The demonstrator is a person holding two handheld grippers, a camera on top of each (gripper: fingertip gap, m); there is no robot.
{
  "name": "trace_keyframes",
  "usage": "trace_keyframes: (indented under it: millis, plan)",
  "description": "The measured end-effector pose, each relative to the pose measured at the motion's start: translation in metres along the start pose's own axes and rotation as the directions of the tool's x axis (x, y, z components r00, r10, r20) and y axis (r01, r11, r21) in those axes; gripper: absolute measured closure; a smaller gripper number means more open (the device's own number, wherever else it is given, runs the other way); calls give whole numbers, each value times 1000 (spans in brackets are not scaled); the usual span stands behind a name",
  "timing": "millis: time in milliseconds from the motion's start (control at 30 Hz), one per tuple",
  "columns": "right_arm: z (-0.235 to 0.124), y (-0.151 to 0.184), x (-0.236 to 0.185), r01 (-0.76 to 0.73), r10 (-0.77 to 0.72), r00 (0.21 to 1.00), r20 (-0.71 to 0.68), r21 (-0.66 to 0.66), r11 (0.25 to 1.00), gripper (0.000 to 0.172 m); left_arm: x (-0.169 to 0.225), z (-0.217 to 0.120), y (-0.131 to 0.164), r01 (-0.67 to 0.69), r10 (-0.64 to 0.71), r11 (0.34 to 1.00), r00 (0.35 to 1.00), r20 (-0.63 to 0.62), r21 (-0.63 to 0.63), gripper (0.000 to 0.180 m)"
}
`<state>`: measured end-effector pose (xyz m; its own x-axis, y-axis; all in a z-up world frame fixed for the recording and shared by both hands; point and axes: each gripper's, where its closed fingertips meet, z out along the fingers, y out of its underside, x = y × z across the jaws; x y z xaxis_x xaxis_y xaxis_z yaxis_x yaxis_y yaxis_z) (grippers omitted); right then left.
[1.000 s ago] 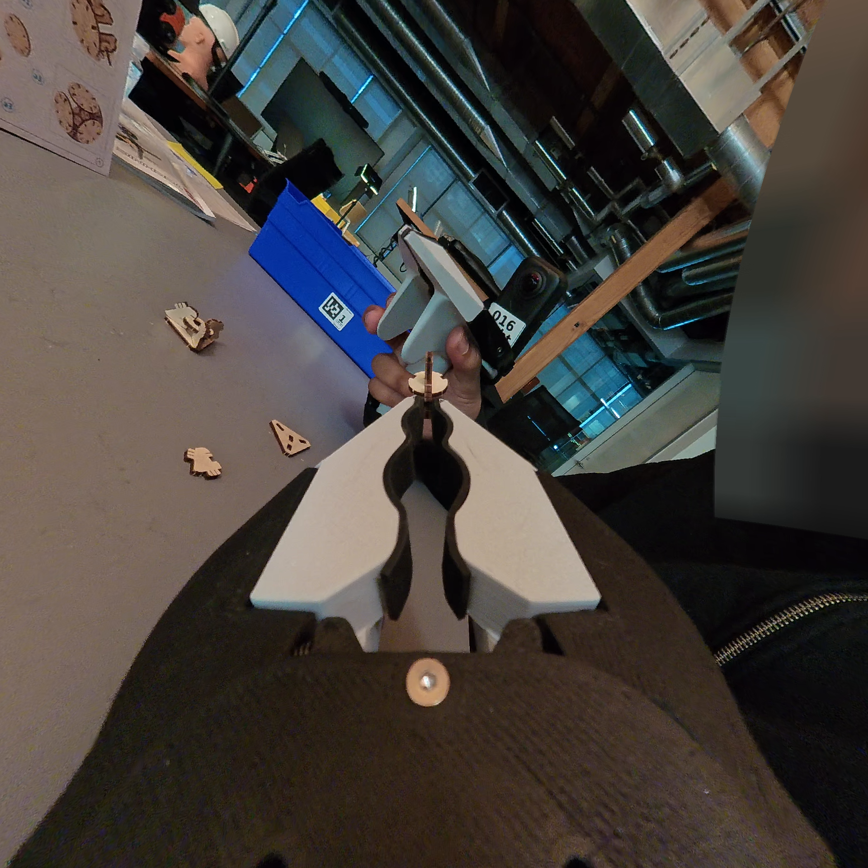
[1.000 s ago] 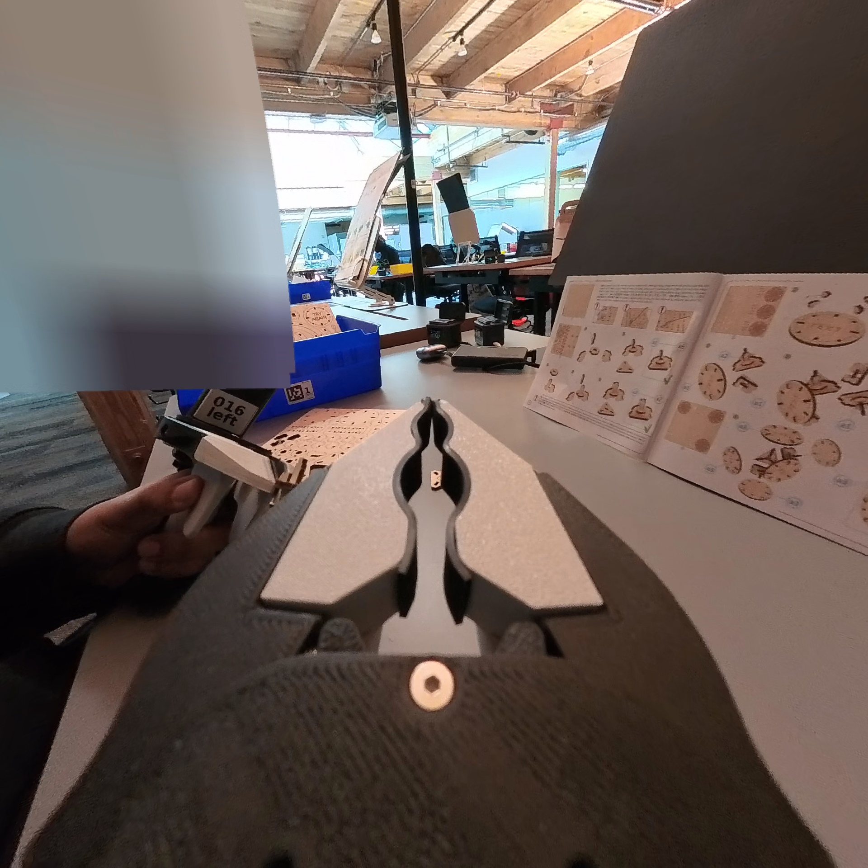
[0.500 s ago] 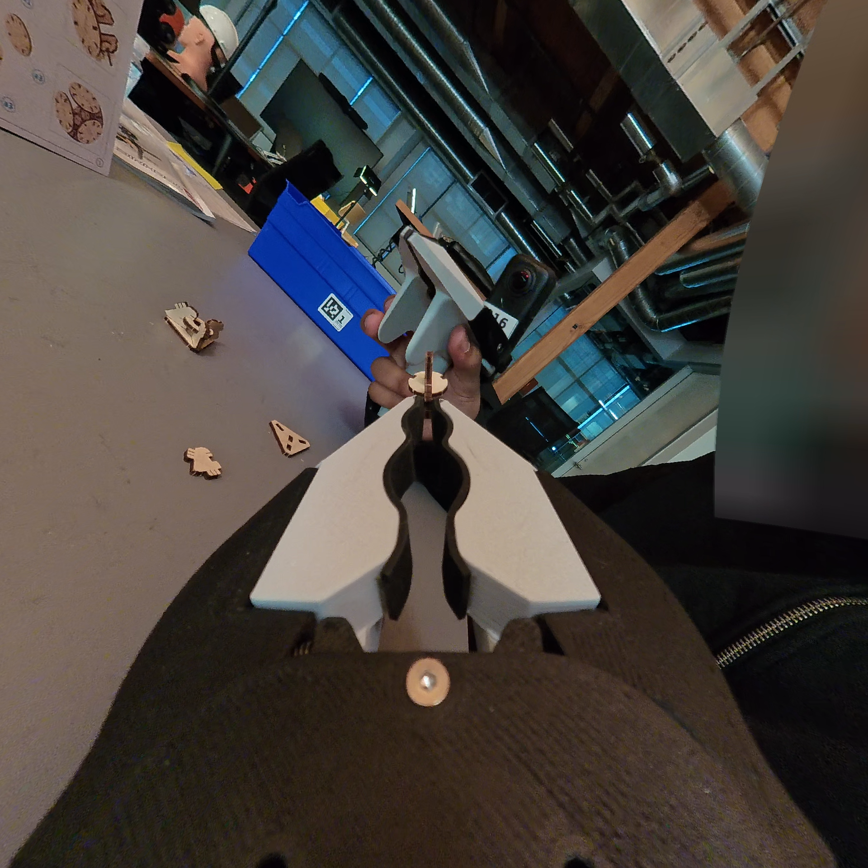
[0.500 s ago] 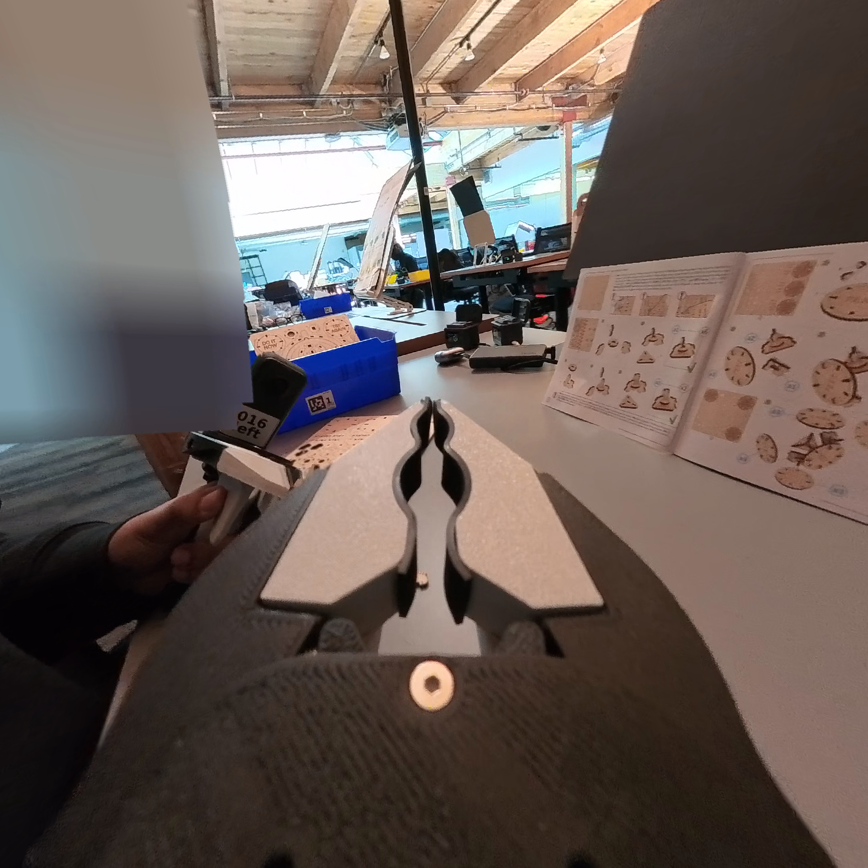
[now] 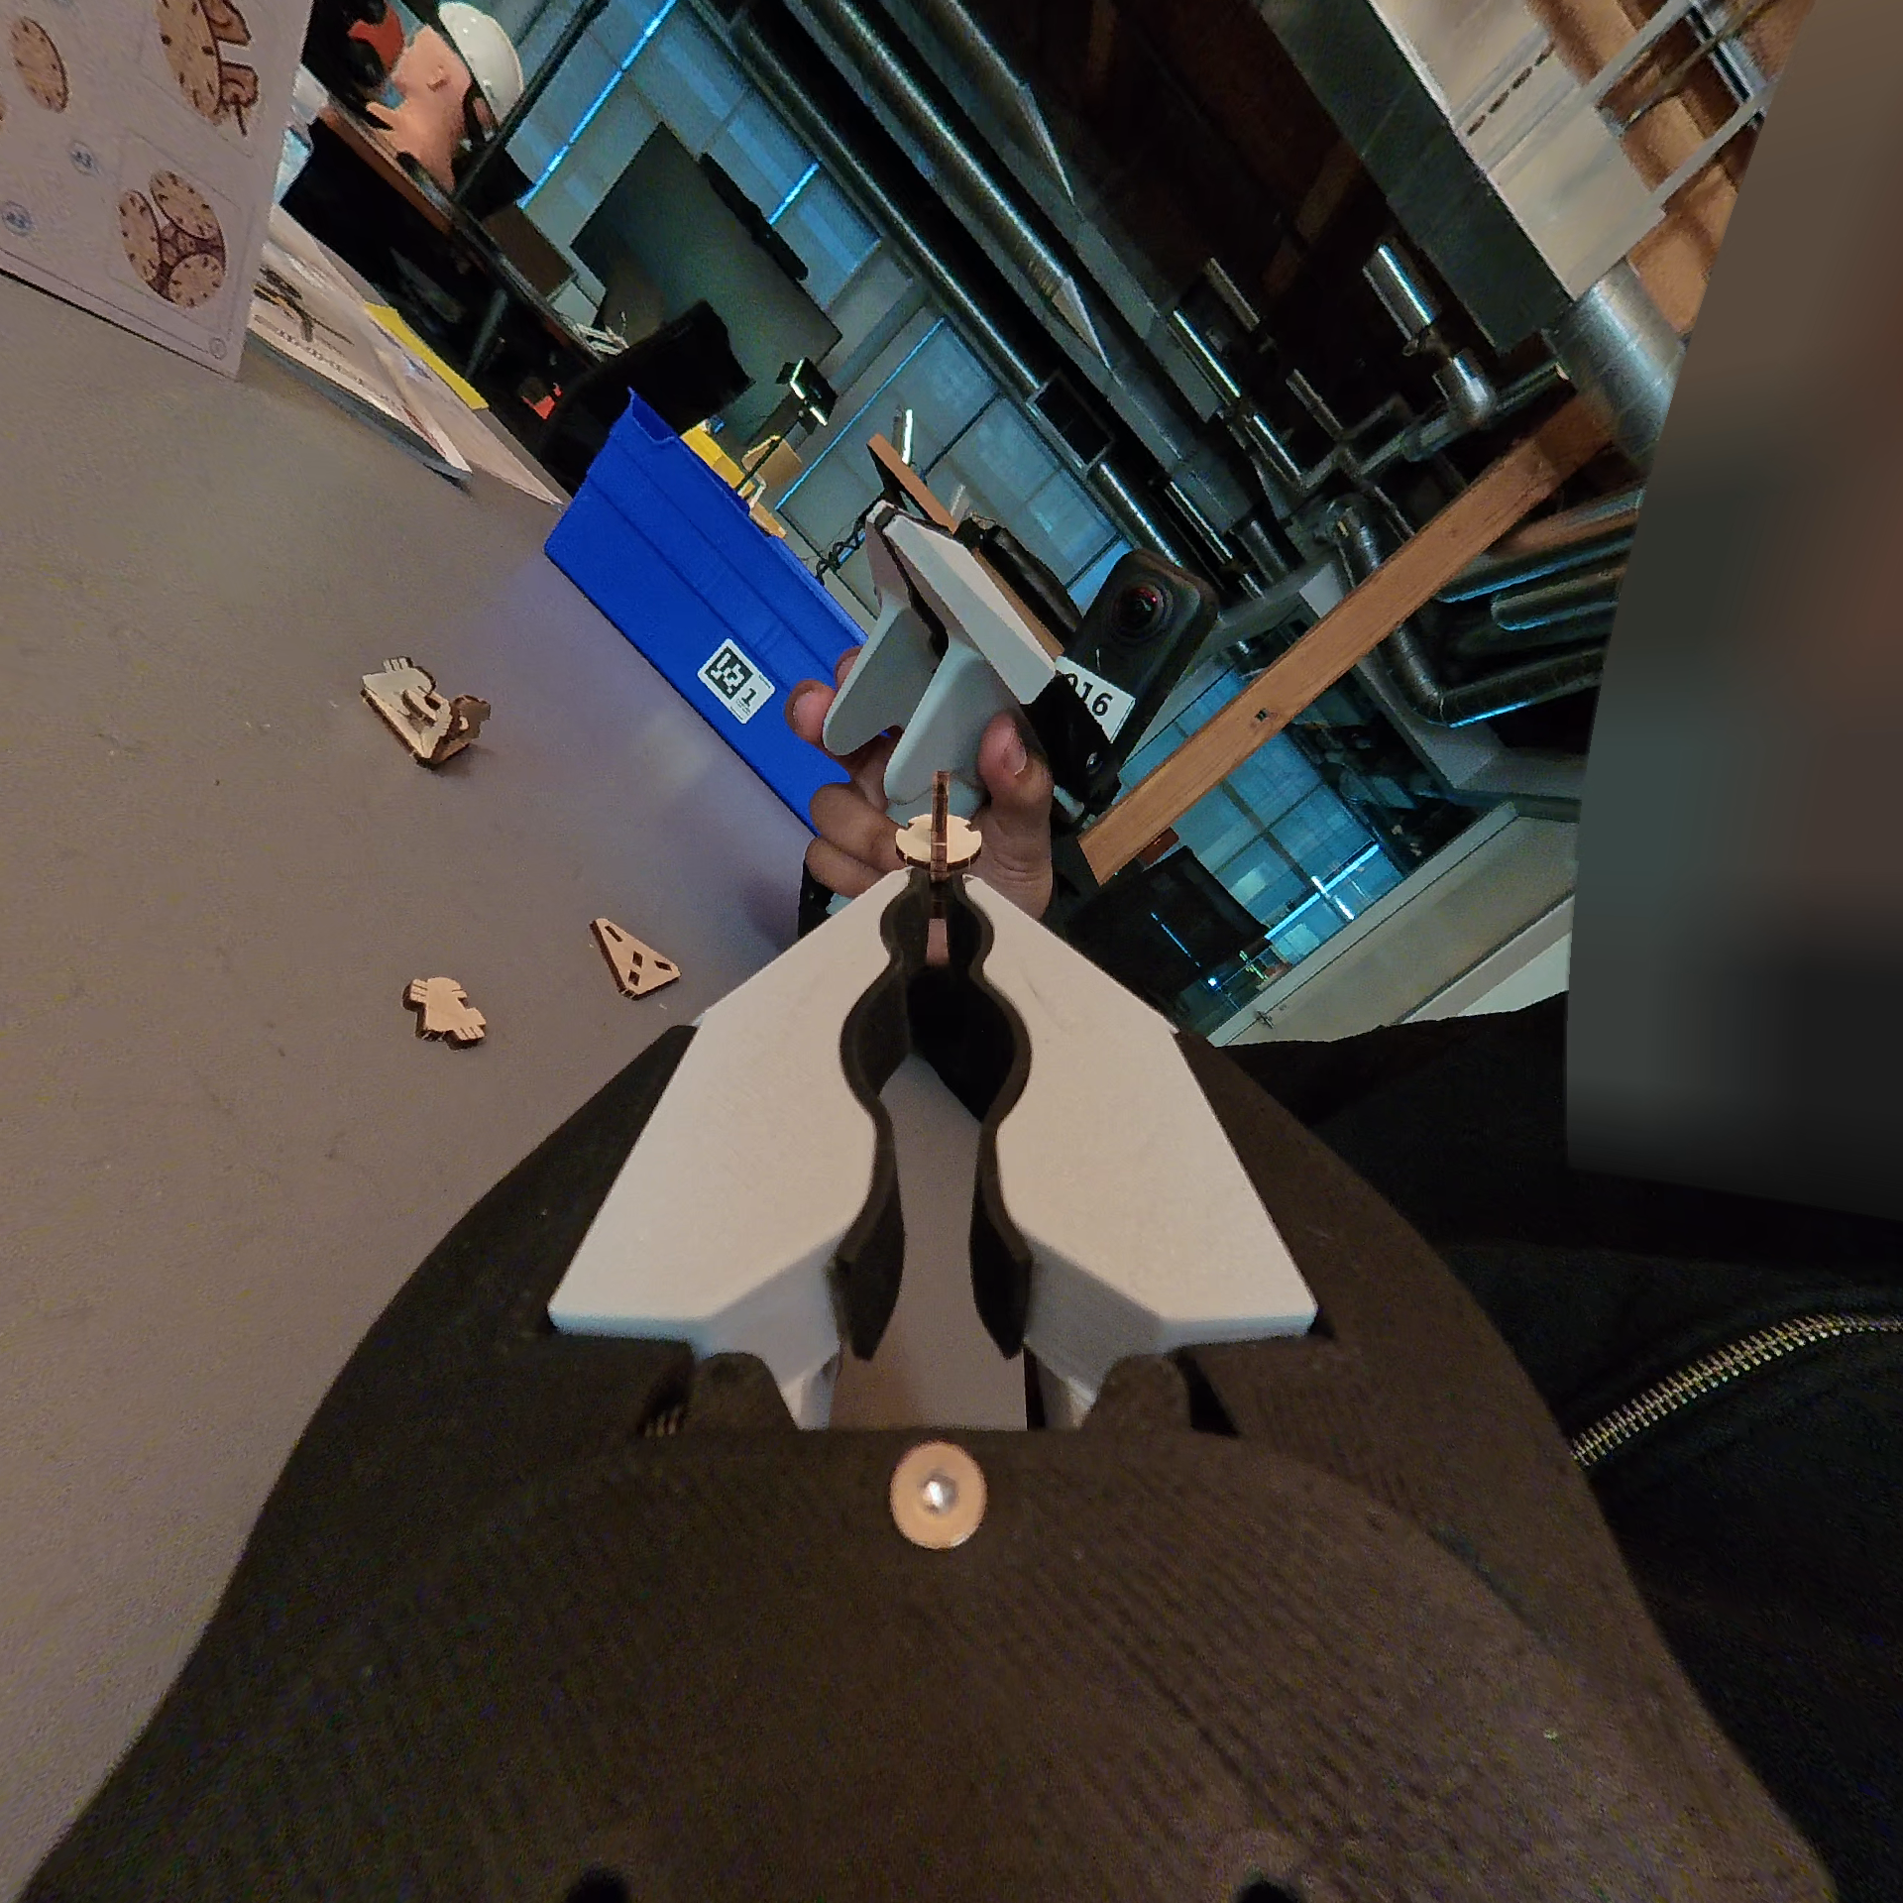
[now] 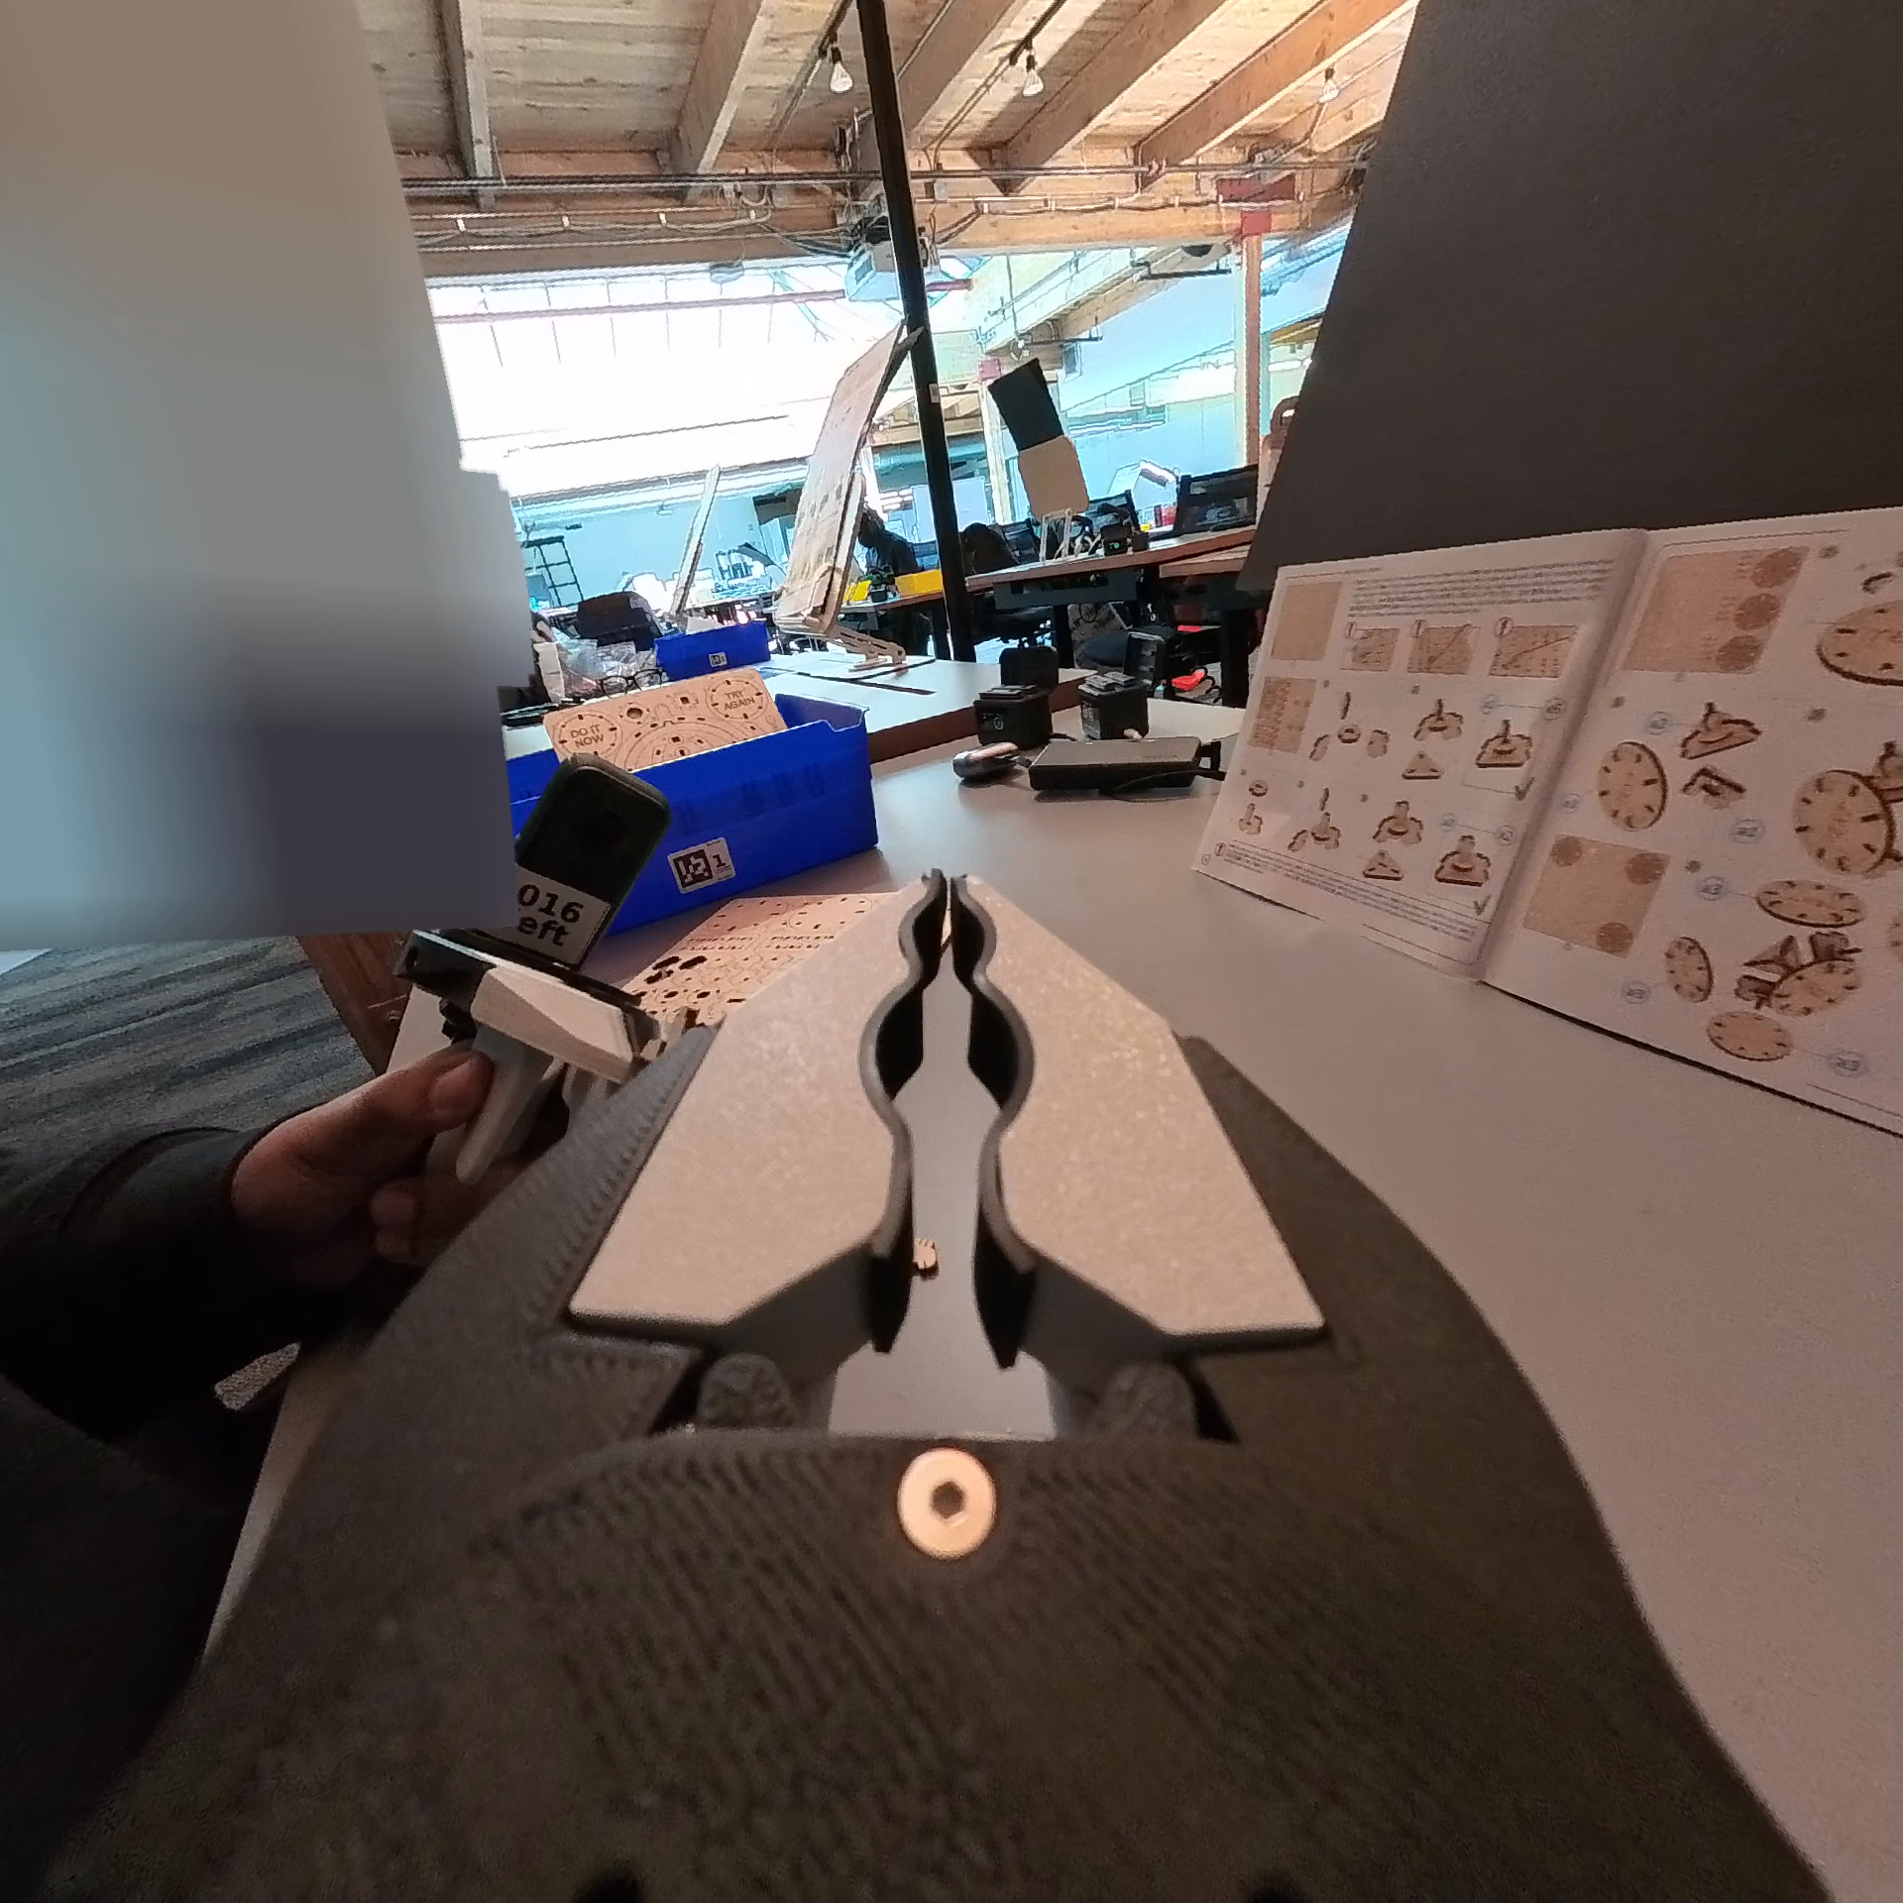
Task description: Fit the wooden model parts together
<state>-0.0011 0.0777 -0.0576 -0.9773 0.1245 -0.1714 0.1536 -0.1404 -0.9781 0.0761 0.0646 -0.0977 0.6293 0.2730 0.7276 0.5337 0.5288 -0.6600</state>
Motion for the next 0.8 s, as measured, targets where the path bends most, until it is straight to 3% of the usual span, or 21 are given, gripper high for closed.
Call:
trace_keyframes:
  millis: [100, 167, 233, 300, 533, 800]
  plan:
    - [0, 0, -4, 5, -5, 1000, 21, 2, 1000, 172, 0, 0, 0, 0, 0, 1000, 1000, 0, 0, 180]
    - [0, -3, -22, -11, 8, 992, 126, 21, 1000, 165, 0, 0, 0, 1, -1, 1000, 1000, 0, -1, 180]
    - [-3, -6, -50, -133, 123, 941, 315, 9, 991, 160, 0, 0, 0, 1, -1, 1000, 1000, 0, 0, 180]
    - [-3, 0, -63, -259, 274, 868, 414, -93, 961, 148, 0, 0, 0, 1, -1, 1000, 1000, 0, 0, 180]
    - [-1, 11, -55, -309, 354, 853, 383, -177, 935, 145, 1, 0, -1, 3, -3, 1000, 1000, -9, 9, 180]
    - [3, 38, -71, -144, 250, 887, 389, -281, 949, 137, 2, -1, -3, 6, -5, 1000, 1000, -20, 21, 180]
